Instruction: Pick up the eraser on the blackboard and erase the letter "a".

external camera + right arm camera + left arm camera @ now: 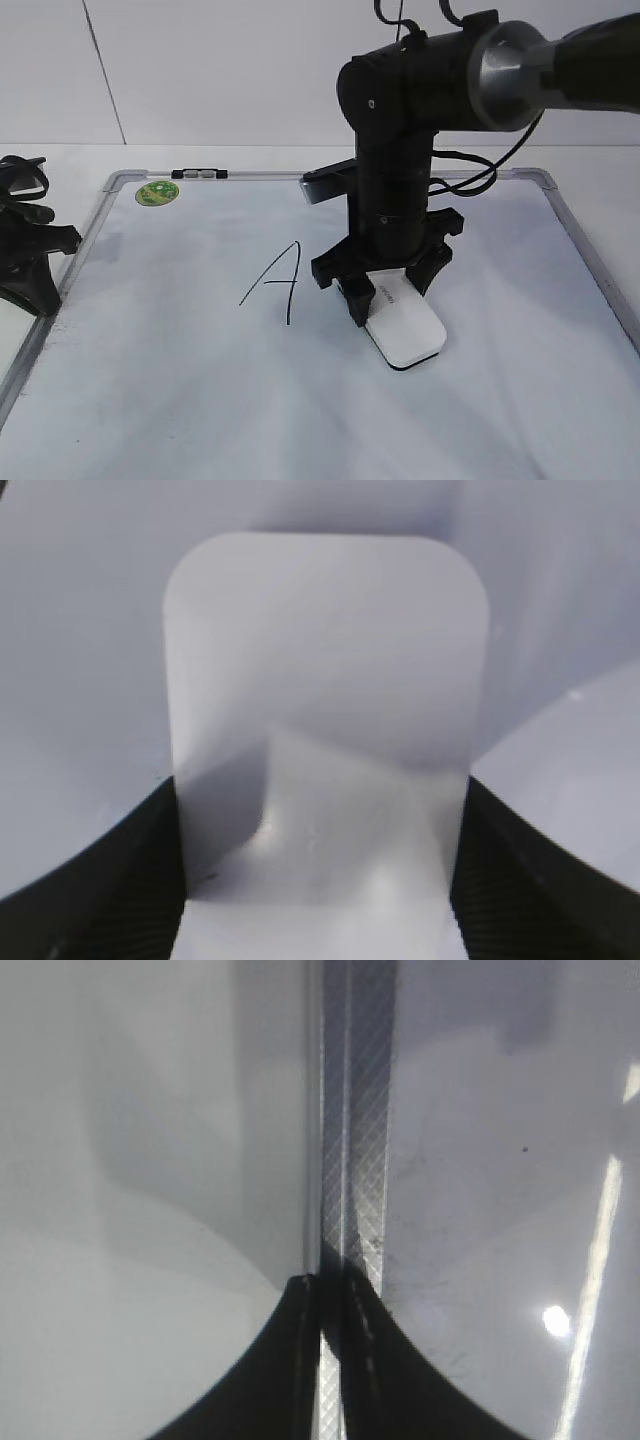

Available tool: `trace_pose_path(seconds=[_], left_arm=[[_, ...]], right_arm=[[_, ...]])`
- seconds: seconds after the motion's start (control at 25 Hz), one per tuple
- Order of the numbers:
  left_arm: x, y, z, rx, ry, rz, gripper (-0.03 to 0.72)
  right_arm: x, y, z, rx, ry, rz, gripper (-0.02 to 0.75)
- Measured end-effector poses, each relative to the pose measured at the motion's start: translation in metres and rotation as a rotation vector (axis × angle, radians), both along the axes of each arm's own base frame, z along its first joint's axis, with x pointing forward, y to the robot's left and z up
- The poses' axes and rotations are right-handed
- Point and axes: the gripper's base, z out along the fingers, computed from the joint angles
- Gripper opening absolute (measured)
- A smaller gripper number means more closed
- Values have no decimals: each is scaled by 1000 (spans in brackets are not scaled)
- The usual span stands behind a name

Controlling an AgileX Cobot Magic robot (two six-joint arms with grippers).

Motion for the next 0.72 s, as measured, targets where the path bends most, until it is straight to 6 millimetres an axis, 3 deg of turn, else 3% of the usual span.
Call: trace_pose_path(seconds=[0.36,0.72], left_arm=[[0,0,0,0,0,0,17],[0,0,0,0,0,0,17]], right_arm=[[21,-36,1,-2,-4,-102,563],[16,-26,2,35,14,-87,563]])
